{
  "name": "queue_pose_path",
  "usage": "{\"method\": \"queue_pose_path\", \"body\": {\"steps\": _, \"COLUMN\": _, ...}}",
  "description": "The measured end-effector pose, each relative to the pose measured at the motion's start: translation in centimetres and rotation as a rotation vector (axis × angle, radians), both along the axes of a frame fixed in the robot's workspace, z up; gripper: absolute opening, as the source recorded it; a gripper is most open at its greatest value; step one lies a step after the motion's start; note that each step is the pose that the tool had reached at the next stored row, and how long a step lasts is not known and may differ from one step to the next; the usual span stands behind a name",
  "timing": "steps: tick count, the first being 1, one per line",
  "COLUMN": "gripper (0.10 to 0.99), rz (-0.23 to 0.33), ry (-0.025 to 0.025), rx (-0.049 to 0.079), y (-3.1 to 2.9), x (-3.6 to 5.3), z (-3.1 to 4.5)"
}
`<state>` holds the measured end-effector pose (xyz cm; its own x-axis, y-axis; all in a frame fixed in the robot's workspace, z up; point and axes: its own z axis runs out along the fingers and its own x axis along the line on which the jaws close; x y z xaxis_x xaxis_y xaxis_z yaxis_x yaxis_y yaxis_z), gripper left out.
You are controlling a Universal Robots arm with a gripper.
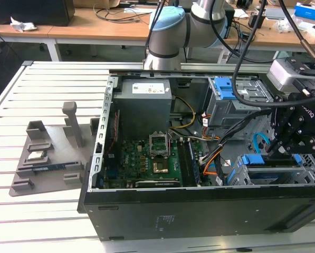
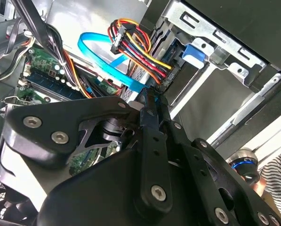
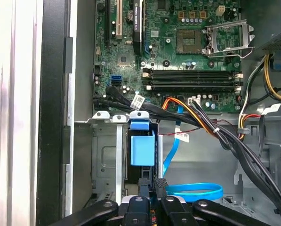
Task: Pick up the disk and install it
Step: 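Insert the second disk wire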
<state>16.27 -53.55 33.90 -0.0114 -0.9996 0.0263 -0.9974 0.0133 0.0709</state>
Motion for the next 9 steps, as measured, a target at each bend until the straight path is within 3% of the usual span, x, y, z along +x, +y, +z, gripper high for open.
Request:
{"method": "queue_pose_path", "body": {"steps": 4, "gripper": 0.173, "rz": 0.000, "ry": -0.0003, "rx": -0.001, "y": 0.00, "x": 0.01, "z": -0.07}}
{"method": "queue_pose_path", "body": {"steps": 7, "gripper": 0.298, "rz": 0.000, "ry": 0.0000, "rx": -0.004, "y": 0.01, "x": 0.01, "z": 0.15}}
{"method": "queue_pose_path", "body": {"steps": 8, "gripper": 0.298, "rz": 0.000, "ry": -0.0001, "rx": -0.004, "y": 0.07, "x": 0.00, "z": 0.91}}
{"method": "queue_pose_path", "body": {"steps": 9, "gripper": 0.220, "rz": 0.000, "ry": -0.0002, "rx": -0.006, "y": 0.51, "x": 0.00, "z": 2.60}}
